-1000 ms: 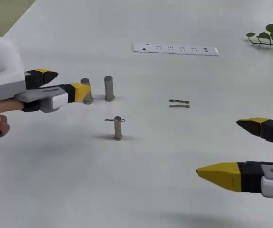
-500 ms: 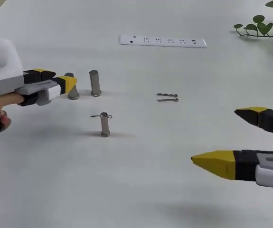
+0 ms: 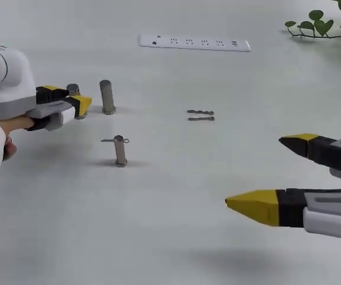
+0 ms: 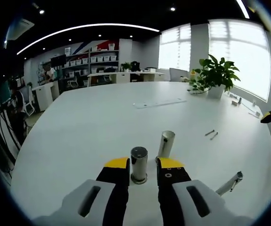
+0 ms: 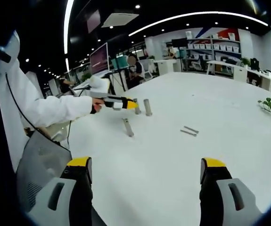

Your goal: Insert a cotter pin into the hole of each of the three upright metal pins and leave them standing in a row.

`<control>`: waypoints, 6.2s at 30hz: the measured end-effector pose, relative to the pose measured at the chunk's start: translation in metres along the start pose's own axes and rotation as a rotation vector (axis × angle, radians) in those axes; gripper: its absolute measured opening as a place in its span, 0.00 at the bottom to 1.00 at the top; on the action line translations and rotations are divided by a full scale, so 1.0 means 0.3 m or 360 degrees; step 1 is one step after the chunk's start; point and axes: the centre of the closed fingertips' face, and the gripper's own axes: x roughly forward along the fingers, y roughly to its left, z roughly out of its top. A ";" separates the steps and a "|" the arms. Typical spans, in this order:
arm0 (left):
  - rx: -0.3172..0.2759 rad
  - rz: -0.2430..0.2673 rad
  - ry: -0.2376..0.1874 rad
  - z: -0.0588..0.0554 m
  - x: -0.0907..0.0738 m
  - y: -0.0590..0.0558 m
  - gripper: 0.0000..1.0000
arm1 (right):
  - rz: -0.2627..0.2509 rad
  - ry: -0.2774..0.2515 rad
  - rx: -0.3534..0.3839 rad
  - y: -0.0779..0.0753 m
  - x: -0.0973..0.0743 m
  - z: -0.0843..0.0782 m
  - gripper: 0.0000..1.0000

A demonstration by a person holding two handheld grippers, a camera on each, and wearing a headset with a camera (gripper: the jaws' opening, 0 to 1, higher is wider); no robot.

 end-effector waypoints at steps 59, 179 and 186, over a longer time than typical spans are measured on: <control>-0.0057 -0.0054 -0.0246 0.259 -0.325 -0.310 0.09 | 0.0019 -0.0133 -0.0064 0.017 -0.041 0.057 0.90; 0.0058 -0.0222 0.0182 -0.142 -0.267 -0.674 0.44 | 0.0152 -0.0013 -0.0010 0.050 -0.051 -0.069 0.86; 0.0074 -0.0314 0.0223 -0.161 -0.307 -0.675 0.62 | 0.0140 -0.0012 -0.0005 0.046 -0.060 -0.071 0.86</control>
